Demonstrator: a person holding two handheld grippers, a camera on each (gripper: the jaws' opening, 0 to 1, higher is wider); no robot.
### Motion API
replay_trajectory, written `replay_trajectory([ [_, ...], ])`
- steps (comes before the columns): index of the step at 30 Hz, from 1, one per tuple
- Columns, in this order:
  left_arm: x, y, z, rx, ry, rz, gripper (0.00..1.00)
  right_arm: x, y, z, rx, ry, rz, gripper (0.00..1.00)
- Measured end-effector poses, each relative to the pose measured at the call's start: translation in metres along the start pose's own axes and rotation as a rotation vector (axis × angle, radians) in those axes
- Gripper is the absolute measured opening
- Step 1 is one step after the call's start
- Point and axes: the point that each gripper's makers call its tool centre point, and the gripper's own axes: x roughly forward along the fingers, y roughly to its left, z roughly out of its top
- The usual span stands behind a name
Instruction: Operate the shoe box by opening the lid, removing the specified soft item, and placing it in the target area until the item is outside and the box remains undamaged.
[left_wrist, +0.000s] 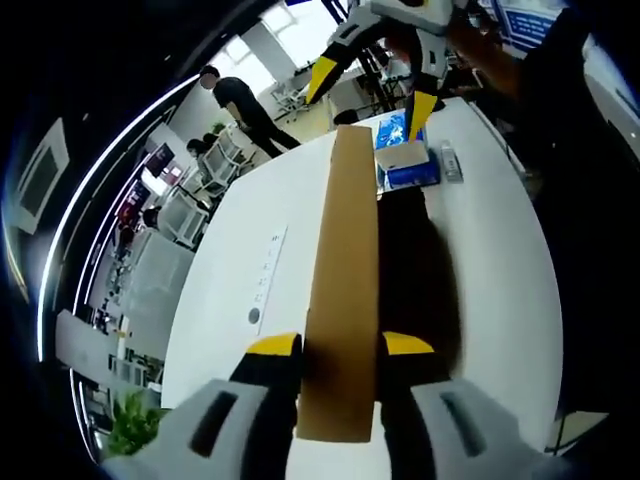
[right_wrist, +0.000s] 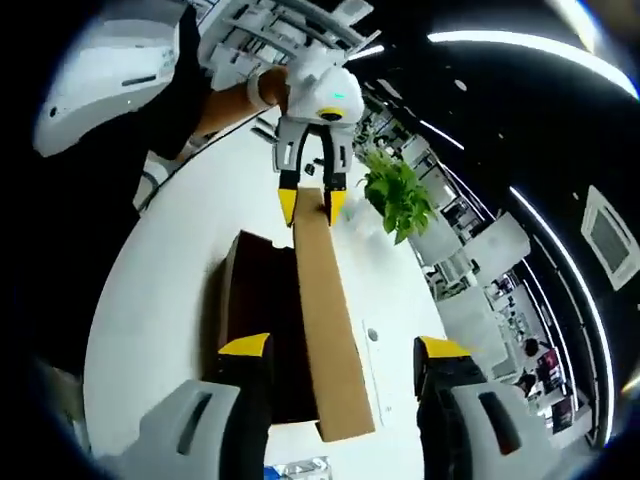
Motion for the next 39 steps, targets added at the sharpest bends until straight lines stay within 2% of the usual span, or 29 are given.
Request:
replay_trajectory([
  [1, 0.000, 0.000, 0.000, 0.001, 0.000, 0.000, 0.30, 0.002, -0.001, 0.001, -0.018, 0.020, -0.008, 0.59],
  [3, 0.000, 0.000, 0.000, -0.005, -0.006, 0.002, 0.30, 0.008, -0.004, -0.003, -0.092, 0.105, -0.044, 0.60],
  [8, -0.001, 0.000, -0.001, -0.003, -0.013, 0.004, 0.31, 0.019, -0.002, -0.001, -0.115, 0.134, -0.028, 0.60],
  [12, -0.002, 0.000, -0.001, -0.002, -0.013, 0.006, 0.30, 0.026, -0.001, -0.005, -0.082, 0.167, -0.005, 0.63],
  [17, -0.002, -0.001, -0.001, 0.001, -0.011, 0.007, 0.30, 0.033, 0.003, -0.006, -0.091, 0.168, 0.023, 0.62],
  [24, -0.002, -0.001, -0.001, 0.002, -0.009, 0.008, 0.31, 0.038, 0.002, -0.009, -0.033, 0.166, 0.048, 0.59],
  [29, -0.002, -0.003, -0.001, 0.007, -0.006, 0.008, 0.30, 0.040, 0.003, -0.010, -0.032, 0.174, 0.055, 0.57],
  [37, -0.003, -0.003, -0.001, 0.010, -0.008, 0.007, 0.30, 0.046, 0.006, -0.015, -0.038, 0.189, 0.070, 0.46],
  [39, -0.003, -0.003, -0.001, 0.011, -0.009, 0.008, 0.30, 0.046, 0.007, -0.019, -0.044, 0.199, 0.076, 0.40],
])
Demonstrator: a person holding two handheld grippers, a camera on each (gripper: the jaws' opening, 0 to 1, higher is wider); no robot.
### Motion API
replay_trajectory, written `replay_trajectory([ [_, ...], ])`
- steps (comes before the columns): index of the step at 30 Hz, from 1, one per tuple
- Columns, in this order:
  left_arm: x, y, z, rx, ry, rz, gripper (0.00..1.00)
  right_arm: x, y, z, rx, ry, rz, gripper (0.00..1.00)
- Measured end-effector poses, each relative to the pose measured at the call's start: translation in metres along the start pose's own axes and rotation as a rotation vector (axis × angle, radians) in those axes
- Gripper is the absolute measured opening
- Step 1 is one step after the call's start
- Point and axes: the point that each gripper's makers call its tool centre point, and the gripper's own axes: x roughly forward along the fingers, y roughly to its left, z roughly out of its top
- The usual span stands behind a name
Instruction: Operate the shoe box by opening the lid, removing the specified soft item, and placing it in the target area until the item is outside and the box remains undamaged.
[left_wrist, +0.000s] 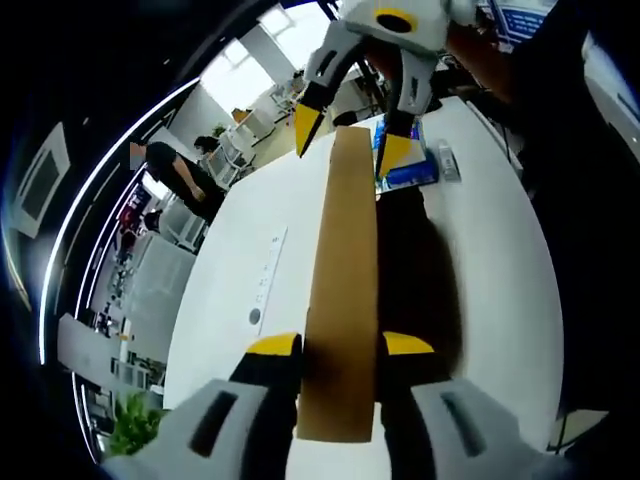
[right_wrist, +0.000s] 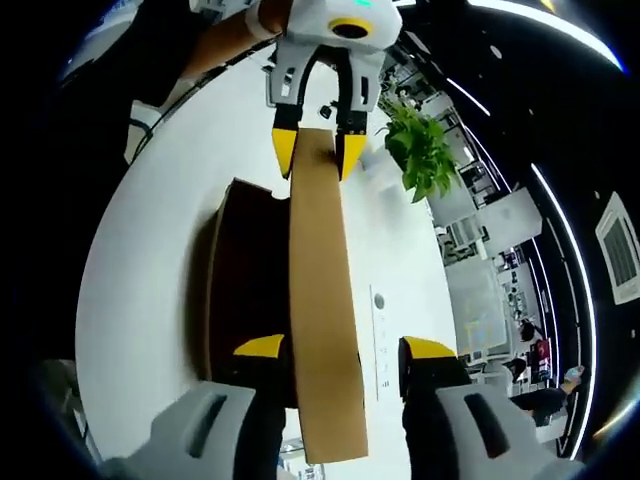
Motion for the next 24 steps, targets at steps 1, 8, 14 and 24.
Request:
replay_trajectory([
  [1, 0.000, 0.000, 0.000, 0.000, 0.000, 0.001, 0.30, 0.000, 0.003, 0.000, -0.002, -0.002, 0.013, 0.37],
  [8, 0.000, -0.001, -0.001, 0.005, 0.000, -0.001, 0.30, 0.002, 0.010, -0.002, 0.002, 0.007, 0.048, 0.30],
  [14, 0.000, -0.001, -0.001, 0.012, 0.002, -0.002, 0.30, 0.002, 0.013, -0.002, 0.002, 0.005, 0.060, 0.28],
  [24, 0.000, -0.003, -0.001, 0.021, 0.007, 0.005, 0.30, 0.001, 0.014, -0.002, -0.001, 0.005, 0.056, 0.27],
])
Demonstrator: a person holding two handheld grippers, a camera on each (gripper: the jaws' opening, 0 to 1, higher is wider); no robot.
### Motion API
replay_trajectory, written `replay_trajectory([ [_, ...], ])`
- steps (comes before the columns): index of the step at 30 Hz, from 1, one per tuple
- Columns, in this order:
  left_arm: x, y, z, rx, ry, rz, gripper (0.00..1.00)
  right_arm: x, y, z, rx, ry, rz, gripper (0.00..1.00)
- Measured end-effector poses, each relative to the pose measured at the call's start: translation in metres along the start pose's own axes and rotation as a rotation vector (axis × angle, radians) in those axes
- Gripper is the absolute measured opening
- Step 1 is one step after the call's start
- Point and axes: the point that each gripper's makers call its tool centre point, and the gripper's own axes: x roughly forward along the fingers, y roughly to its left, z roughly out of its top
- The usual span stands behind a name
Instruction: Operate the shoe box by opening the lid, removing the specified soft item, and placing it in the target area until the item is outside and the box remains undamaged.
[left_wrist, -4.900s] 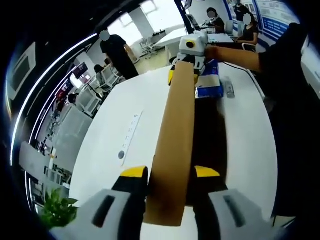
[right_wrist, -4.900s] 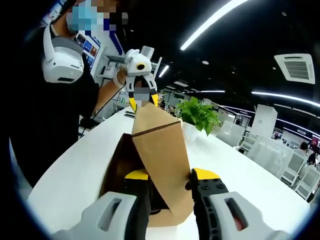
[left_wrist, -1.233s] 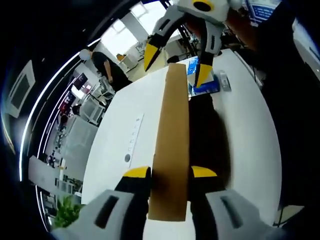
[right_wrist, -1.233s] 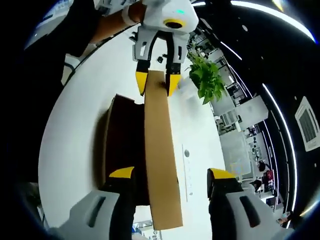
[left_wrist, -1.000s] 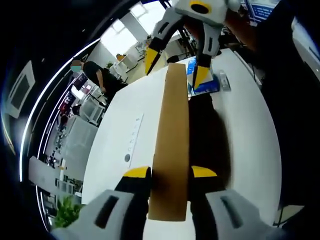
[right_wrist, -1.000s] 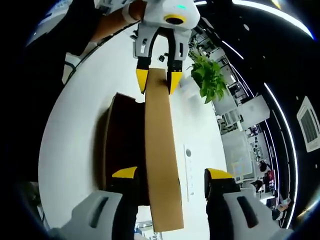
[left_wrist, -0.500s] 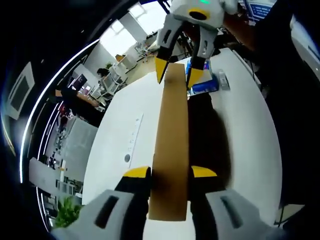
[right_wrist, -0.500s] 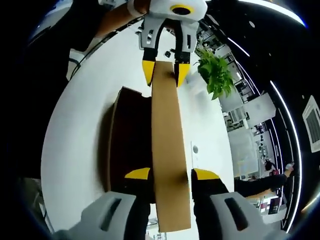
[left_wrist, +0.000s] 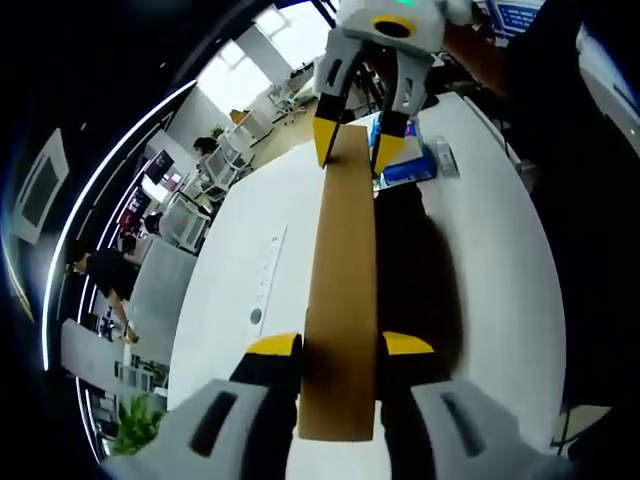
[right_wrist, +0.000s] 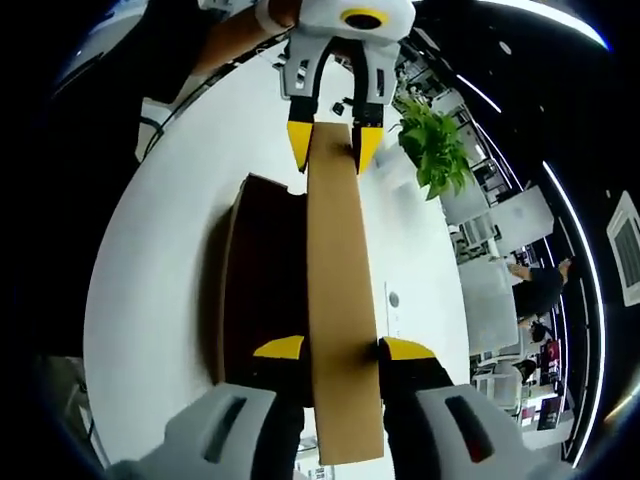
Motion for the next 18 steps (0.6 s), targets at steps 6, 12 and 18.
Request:
replay_trajectory([
  [6, -0.0008, -0.0023, 0.0007, 0.019, 0.003, 0.006, 0.30, -0.0008, 0.0021, 0.0000, -0.010, 0.000, -0.002, 0.27],
  [12, -0.0003, -0.0062, -0.0013, 0.031, 0.001, 0.021, 0.30, 0.0007, 0.0063, 0.0004, -0.024, 0.003, -0.012, 0.27],
  [18, -0.0009, -0.0083, -0.0022, 0.027, -0.007, 0.026, 0.30, -0.0002, 0.0076, 0.0015, -0.026, 0.003, -0.018, 0.27],
])
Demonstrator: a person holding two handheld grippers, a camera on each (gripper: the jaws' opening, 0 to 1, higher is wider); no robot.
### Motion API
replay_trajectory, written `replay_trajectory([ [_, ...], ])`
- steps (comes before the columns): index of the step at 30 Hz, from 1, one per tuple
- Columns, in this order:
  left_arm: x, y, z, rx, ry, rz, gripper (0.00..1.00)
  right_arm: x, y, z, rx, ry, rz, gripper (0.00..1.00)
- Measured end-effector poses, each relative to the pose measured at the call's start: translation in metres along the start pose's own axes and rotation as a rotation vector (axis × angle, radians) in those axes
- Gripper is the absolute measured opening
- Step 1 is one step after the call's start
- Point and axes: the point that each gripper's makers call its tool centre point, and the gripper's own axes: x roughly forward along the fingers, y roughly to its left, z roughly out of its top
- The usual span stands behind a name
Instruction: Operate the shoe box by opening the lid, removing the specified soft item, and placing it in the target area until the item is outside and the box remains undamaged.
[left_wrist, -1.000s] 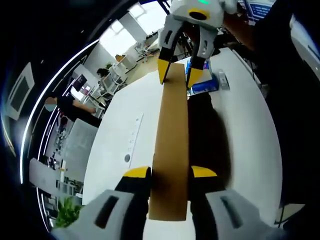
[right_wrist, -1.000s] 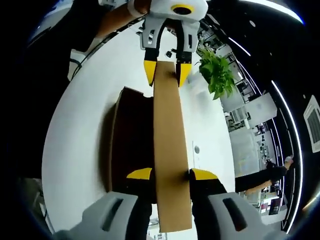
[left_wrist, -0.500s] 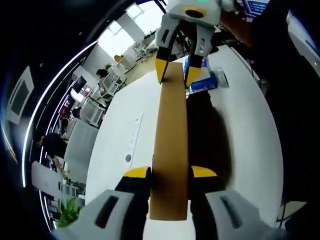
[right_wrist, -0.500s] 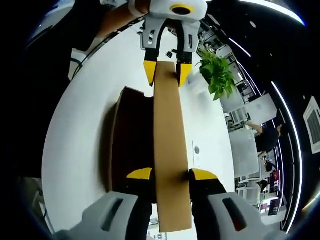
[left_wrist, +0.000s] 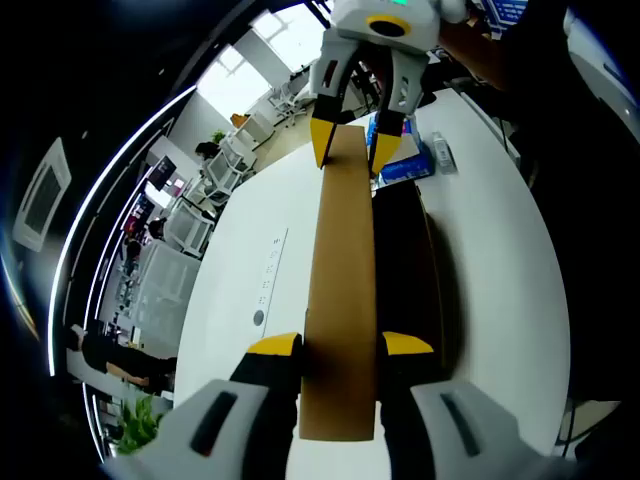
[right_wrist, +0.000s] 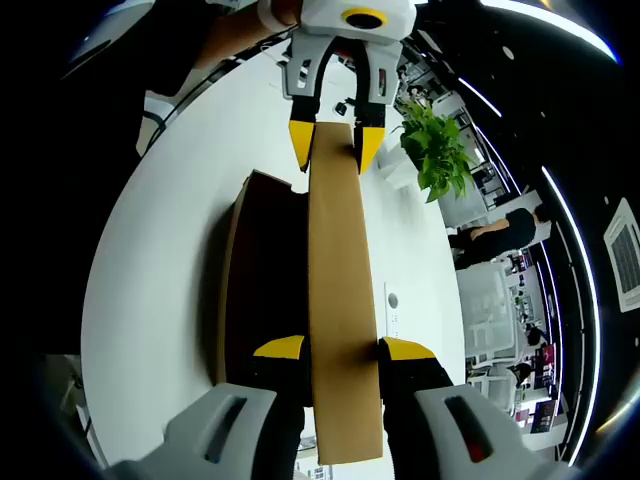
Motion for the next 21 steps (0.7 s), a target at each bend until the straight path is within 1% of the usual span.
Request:
replay_trajectory([
  [3, -0.001, -0.001, 0.001, 0.001, -0.004, 0.006, 0.30, -0.001, 0.001, 0.000, -0.006, 0.005, -0.005, 0.27],
  [4, -0.002, -0.001, 0.001, 0.011, -0.011, 0.015, 0.30, -0.001, 0.001, 0.000, -0.007, 0.006, -0.009, 0.27],
  [5, -0.002, -0.002, 0.002, 0.005, -0.019, 0.019, 0.30, -0.001, 0.001, 0.000, -0.007, 0.007, -0.012, 0.27],
  [7, -0.002, -0.005, 0.000, 0.009, -0.018, 0.020, 0.30, -0.001, 0.005, 0.001, -0.009, 0.001, -0.010, 0.27],
  [12, -0.003, -0.010, 0.000, 0.013, -0.025, 0.044, 0.30, -0.001, 0.009, 0.002, -0.019, 0.010, -0.024, 0.27],
  [18, -0.002, -0.016, -0.003, 0.022, -0.023, 0.074, 0.30, -0.001, 0.016, 0.003, -0.028, 0.021, -0.042, 0.27],
  [21, -0.004, -0.020, -0.004, 0.023, -0.014, 0.090, 0.30, -0.002, 0.021, 0.004, -0.042, 0.027, -0.065, 0.27],
])
